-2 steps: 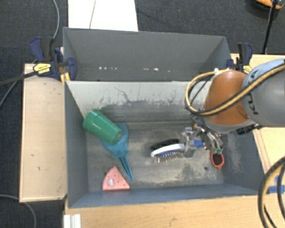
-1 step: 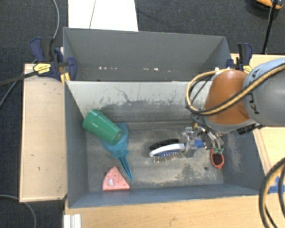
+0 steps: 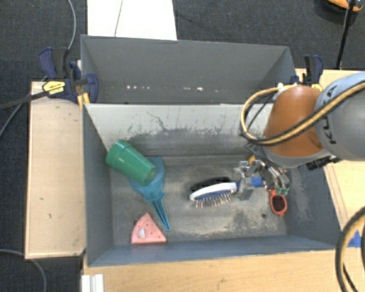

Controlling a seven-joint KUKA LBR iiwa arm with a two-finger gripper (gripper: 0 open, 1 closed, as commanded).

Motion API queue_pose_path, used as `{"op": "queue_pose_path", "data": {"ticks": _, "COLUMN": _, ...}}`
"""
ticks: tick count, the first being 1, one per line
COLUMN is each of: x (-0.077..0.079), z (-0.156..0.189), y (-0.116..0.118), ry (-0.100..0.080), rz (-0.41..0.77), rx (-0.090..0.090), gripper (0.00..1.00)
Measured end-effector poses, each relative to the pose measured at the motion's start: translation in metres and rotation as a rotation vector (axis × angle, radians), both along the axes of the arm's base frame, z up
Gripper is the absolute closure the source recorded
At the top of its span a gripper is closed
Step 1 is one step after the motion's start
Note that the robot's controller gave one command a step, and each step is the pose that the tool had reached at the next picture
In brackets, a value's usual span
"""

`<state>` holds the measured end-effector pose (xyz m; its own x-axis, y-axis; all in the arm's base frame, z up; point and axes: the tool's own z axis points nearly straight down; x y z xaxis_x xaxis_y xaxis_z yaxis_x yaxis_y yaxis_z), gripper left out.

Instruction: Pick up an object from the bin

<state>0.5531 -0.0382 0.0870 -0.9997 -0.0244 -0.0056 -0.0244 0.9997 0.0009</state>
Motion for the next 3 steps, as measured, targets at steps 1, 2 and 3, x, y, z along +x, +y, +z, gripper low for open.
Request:
{"op": "queue_pose_path", "data": {"ticks": 1, "x": 0.001, "z": 0.015, "y": 0.000, "ry": -0.004, "rz": 0.001, "rx": 0.000, "gripper": 1.00}}
{"op": "queue_pose_path", "data": {"ticks": 2, "x": 0.002, "z": 0.024, "y": 0.000, "ry": -0.007, "rz": 0.002, "rx": -0.001, "gripper": 1.00}}
{"op": "queue_pose_path", "data": {"ticks": 3, "x": 0.002, "z": 0.028, "y": 0.000, "ry": -0.008, "rz": 0.003, "rx": 0.000, "gripper": 1.00}}
